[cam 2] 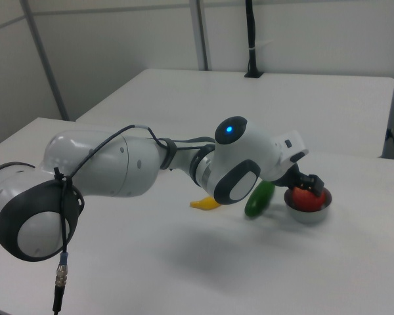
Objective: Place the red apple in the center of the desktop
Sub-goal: 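Lower the gripper onto the red apple and close on it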
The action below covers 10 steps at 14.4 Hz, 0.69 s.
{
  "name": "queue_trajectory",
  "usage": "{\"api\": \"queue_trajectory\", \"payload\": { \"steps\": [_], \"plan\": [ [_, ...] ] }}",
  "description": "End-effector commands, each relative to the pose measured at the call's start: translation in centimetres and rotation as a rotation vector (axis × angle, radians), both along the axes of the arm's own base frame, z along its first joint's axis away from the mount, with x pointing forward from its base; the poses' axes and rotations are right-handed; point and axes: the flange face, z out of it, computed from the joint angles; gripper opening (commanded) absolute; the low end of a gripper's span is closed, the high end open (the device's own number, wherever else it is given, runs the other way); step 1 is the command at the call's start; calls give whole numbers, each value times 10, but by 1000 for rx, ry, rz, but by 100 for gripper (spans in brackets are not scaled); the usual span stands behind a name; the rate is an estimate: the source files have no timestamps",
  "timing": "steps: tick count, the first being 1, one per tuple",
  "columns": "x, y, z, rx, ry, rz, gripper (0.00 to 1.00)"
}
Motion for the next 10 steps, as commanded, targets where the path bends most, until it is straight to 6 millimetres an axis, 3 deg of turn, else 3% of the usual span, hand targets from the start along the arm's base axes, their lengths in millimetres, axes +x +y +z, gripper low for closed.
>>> {"api": "queue_trajectory", "payload": {
  "steps": [1, 4, 7, 10],
  "plan": [
    [-8, 7, 31, -14, -22, 20, 0],
    [-12, 15, 55, -9, -43, 22, 0],
    [-21, 25, 93, 2, -82, 26, 0],
    [-35, 50, 136, 61, -36, 54, 0]
  ]
}}
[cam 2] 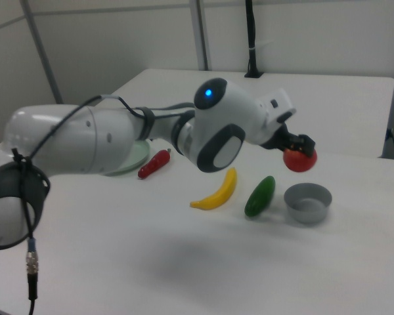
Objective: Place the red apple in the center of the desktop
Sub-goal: 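Lift the red apple out of the grey bowl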
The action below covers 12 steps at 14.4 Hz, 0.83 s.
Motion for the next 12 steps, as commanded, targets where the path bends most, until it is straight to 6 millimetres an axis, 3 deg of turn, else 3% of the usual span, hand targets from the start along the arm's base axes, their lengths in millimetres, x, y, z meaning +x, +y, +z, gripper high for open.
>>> {"api": "queue_trajectory", "payload": {
  "steps": [1, 2, 5, 10, 12],
  "plan": [
    [-29, 32, 46, 80, 110, 48, 0],
    [-37, 44, 67, 112, 166, 75, 0],
    [-51, 63, 84, 162, 291, 117, 0],
    [-92, 129, 99, 167, 645, 234, 0],
    [-126, 154, 96, 156, 729, 271, 0]
  ]
}}
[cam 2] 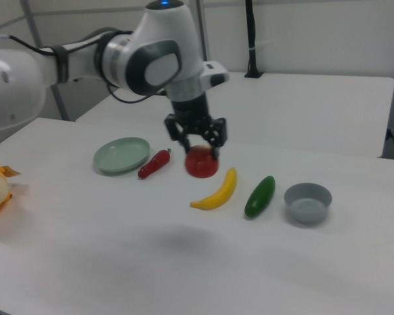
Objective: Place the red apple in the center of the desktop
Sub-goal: 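Lift the red apple out of the grey bowl, then carry the apple to the open table middle and lower it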
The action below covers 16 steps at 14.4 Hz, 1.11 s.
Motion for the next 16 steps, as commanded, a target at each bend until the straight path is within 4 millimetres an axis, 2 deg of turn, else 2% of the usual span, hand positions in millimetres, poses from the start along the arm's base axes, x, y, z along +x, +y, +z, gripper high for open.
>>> {"api": "queue_trajectory", "payload": {
  "steps": [1, 4, 5, 7, 10, 11, 16],
  "plan": [
    [-65, 41, -7, -3, 111, 84, 0],
    [-103, 64, -23, -12, 164, 130, 1],
    [-115, 77, -34, -14, 190, 153, 2],
    [-128, 88, -57, -4, 241, 171, 3],
    [-137, 93, -86, -13, 277, 165, 3],
    [-142, 95, -104, -21, 284, 154, 3],
    [-148, 94, -143, -38, 165, 117, 3]
  ]
}}
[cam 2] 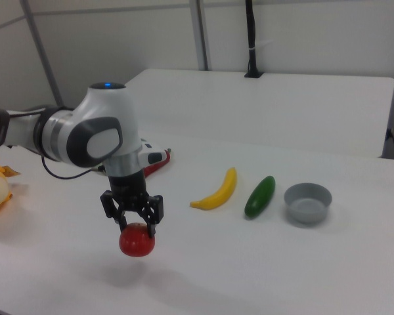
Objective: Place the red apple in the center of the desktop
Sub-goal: 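Carry the apple to the open table middle and lower it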
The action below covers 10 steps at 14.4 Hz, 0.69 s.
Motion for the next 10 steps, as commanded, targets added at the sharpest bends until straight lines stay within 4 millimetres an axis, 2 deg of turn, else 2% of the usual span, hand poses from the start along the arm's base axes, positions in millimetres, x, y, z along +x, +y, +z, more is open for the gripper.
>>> {"api": "queue_trajectory", "payload": {
  "steps": [1, 2, 4, 6, 8, 9, 10],
  "plan": [
    [-16, 4, -28, -14, -109, -25, 3],
    [-18, 7, -38, -14, -136, -39, 3],
    [-15, 10, -43, -15, -199, -73, 5],
    [-7, 27, -44, -10, -256, -97, 5],
    [-7, 42, -57, -7, -258, -100, 6],
    [-8, 42, -60, -8, -246, -99, 12],
    [-9, 40, -60, -10, -235, -106, 27]
  ]
}}
